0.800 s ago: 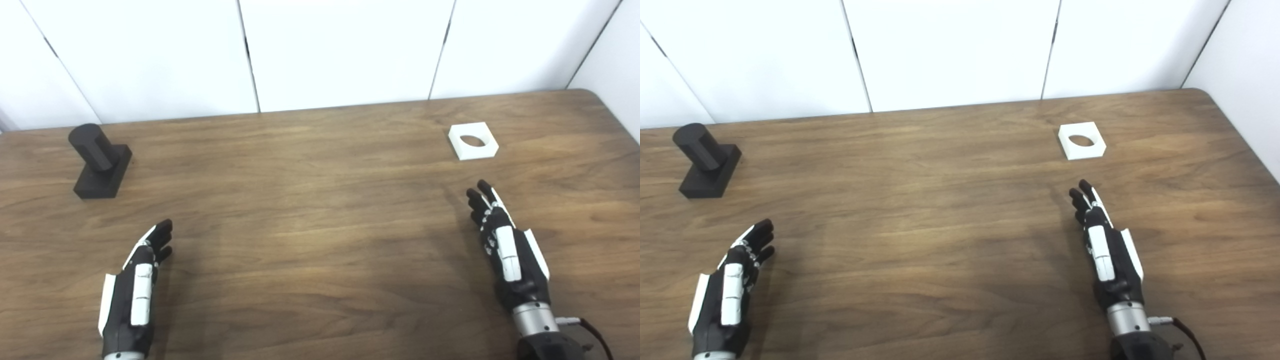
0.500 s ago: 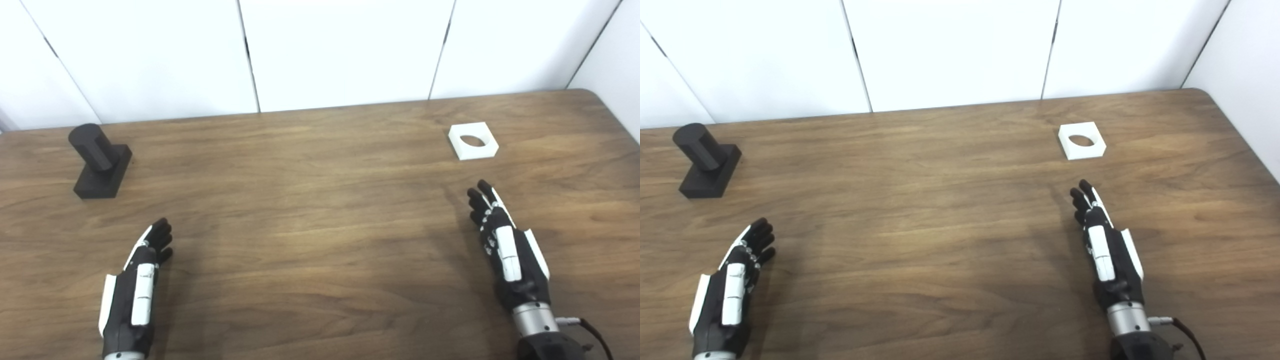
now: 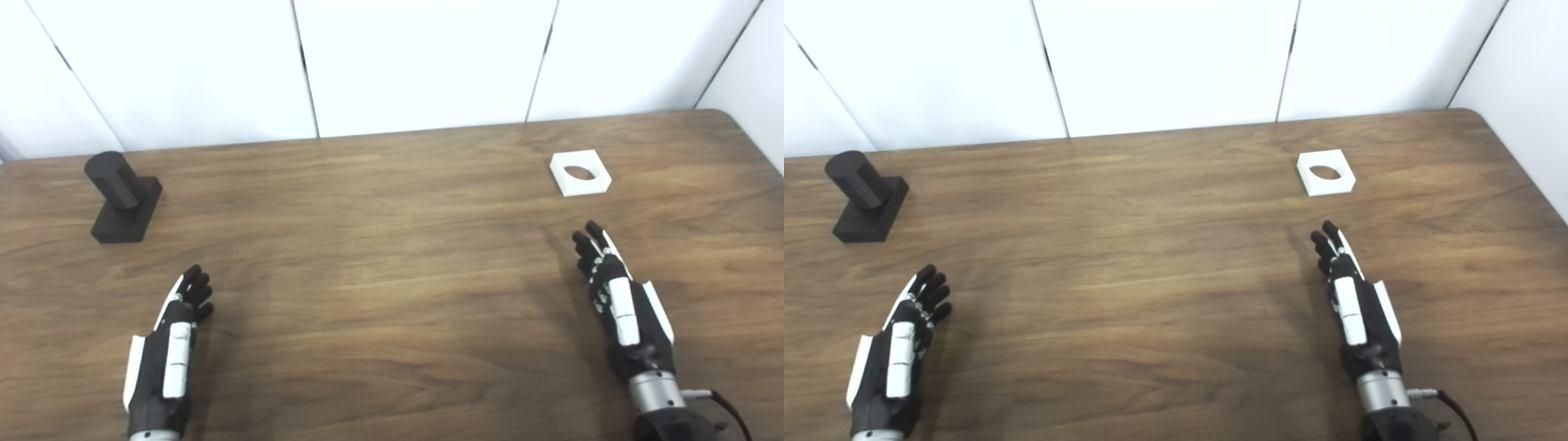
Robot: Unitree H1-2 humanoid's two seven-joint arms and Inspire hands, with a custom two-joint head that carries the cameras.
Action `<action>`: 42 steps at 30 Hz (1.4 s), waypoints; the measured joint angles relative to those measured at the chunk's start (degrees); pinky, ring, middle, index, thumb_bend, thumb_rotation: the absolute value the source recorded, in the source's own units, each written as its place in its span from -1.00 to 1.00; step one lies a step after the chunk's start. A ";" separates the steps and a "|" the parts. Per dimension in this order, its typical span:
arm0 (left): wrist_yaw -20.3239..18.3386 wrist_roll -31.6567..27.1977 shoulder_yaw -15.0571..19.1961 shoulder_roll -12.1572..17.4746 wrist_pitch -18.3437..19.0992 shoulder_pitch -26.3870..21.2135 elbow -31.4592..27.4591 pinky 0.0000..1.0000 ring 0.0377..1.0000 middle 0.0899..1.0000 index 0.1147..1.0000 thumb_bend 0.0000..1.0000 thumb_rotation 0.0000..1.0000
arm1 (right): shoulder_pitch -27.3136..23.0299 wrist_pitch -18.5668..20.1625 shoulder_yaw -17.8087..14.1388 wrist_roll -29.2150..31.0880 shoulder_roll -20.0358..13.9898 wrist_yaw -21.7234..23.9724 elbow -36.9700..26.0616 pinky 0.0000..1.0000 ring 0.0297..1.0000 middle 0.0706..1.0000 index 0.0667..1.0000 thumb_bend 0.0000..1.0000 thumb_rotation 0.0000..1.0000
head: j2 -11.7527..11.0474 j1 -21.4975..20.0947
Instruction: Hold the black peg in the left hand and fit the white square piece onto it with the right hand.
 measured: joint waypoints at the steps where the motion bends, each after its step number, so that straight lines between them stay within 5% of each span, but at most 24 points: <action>1: -0.01 0.11 -0.21 -0.01 -0.07 0.02 0.03 0.84 0.88 0.86 0.86 0.20 0.96 | 0.03 -0.21 -0.05 0.05 -0.02 0.05 0.14 1.00 0.96 0.87 0.94 0.14 1.00 | -0.53 1.32; 16: 2.41 4.16 -4.13 -0.75 -5.77 0.23 3.20 0.78 0.83 0.83 0.77 0.25 0.88 | 0.01 -3.93 -2.11 2.74 -0.93 4.01 2.69 1.00 1.00 0.98 1.00 0.12 1.00 | -8.88 16.53; 33: 4.44 7.04 -6.35 -1.05 -10.62 -0.03 4.96 0.80 0.85 0.84 0.77 0.15 0.87 | -0.95 -7.44 -3.34 2.29 -0.92 4.22 4.46 0.97 0.86 0.77 0.89 0.20 1.00 | -12.75 17.78; 36: 4.53 7.35 -6.43 -1.05 -10.62 -0.01 4.99 0.84 0.88 0.86 0.80 0.15 0.86 | -1.06 -8.94 -3.53 2.28 -0.92 4.25 4.86 0.81 0.81 0.77 0.89 0.16 1.00 | -13.02 17.51; 42: 4.73 8.98 -6.59 -1.04 -10.70 0.00 4.98 0.76 0.87 0.88 0.83 0.01 0.51 | -1.13 -9.48 -3.58 1.92 -0.89 4.20 5.00 0.75 0.77 0.73 0.86 0.22 1.00 | -12.75 17.25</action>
